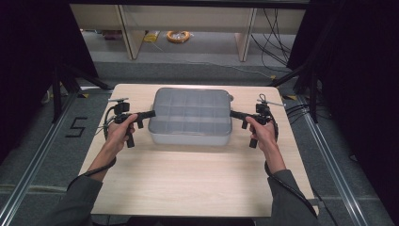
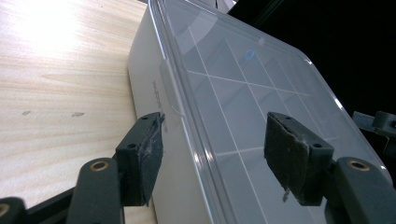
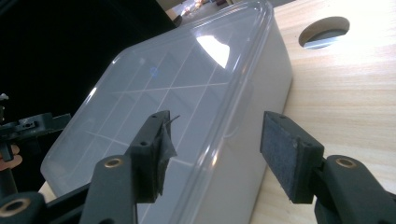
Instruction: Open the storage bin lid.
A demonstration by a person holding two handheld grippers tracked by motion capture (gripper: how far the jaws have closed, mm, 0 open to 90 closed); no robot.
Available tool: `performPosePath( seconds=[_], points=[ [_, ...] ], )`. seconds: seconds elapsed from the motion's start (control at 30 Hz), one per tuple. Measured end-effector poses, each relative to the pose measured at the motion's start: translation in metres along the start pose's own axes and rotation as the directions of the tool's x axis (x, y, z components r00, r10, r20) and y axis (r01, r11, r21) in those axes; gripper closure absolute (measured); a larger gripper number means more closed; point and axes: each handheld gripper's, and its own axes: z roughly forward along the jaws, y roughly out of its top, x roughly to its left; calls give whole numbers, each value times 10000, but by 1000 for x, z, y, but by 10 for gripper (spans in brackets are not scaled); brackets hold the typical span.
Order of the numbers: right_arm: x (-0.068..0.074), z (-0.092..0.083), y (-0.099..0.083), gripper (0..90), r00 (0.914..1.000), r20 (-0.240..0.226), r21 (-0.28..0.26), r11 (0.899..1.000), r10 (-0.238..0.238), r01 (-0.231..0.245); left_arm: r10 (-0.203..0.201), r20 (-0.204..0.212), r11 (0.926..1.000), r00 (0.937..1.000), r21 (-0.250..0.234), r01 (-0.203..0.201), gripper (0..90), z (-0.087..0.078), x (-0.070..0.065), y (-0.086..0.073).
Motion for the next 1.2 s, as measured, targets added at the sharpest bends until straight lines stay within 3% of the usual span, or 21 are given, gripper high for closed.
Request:
performPosePath(
  seconds=[0.13,0.17,0.2,0.23,0.27,0.33,0.37,0.4,0.5,0.53,0.6,0.67,0.7,0.73,0.9,1.0,1.03,1.07,1.1,1.17,1.2],
  points=[
    [2,9,4,458,9995,266,61,9998,-165,164,-115,-106,9999,9999,-17,115,392,7,0,3],
    [0,12,5,459,9984,323,-23,9989,-475,476,-12,-157,10000,9999,50,13,393,10,-1,4],
    [1,14,5,460,9994,306,94,9998,-161,158,-54,-202,10000,9998,70,56,394,12,-1,5],
    [1,15,5,461,9987,410,127,9995,-297,292,-26,-216,9999,9998,109,29,394,13,-2,6],
    [2,17,5,463,9992,405,218,9998,1,-10,-28,-297,9999,9996,134,32,394,14,-3,6],
    [1,20,6,464,9989,408,168,9996,-227,220,5,-364,9998,9993,179,2,397,16,-2,8],
    [3,20,5,466,9994,352,309,9995,51,-62,5,-364,9998,9993,179,2,401,16,-2,8],
    [0,22,6,467,9985,411,186,9992,-348,340,-54,-430,9997,9991,231,64,403,19,-1,9],
    [6,23,5,469,9983,369,538,9975,442,-461,-135,-568,9992,9983,373,156,404,23,-1,9],
    [4,25,5,469,9994,351,423,9991,3,-18,-109,-579,9991,9983,409,133,408,25,0,9],
    [2,26,6,472,9989,393,380,9989,-273,258,-120,-535,9989,9985,455,144,417,27,0,8],
    [2,26,6,472,9990,360,375,9990,-273,259,-120,-532,9988,9985,471,145,422,28,0,8],
    [4,27,6,477,9994,338,520,9986,113,-130,-132,-500,9987,9987,489,156,429,29,-1,8],
    [1,28,6,477,9992,332,470,9987,-200,184,-26,-562,9984,9984,560,58,426,30,-3,8],
    [1,28,5,492,9992,374,477,9988,-116,98,4,-658,9987,9978,509,29,451,30,-4,8],
    [4,28,5,497,9981,528,450,9986,-312,289,120,-912,9991,9958,414,-83,453,29,-8,7],
    [8,26,5,497,9987,468,559,9982,200,-226,82,-959,9993,9954,374,-47,456,29,-8,6],
    [8,26,5,507,9988,484,496,9987,125,-149,40,-1016,9994,9948,344,-6,467,29,-8,6],
    [5,27,6,522,9978,588,291,9992,-303,286,-14,-1031,9995,9947,298,45,476,29,-8,6],
    [7,25,6,570,9982,542,160,9996,-243,234,-212,-1050,9996,9942,165,231,486,28,-8,5],
    [11,23,7,577,9986,525,273,9996,82,-97,-234,-1049,9996,9942,129,249,490,28,-9,4]
  ],
)
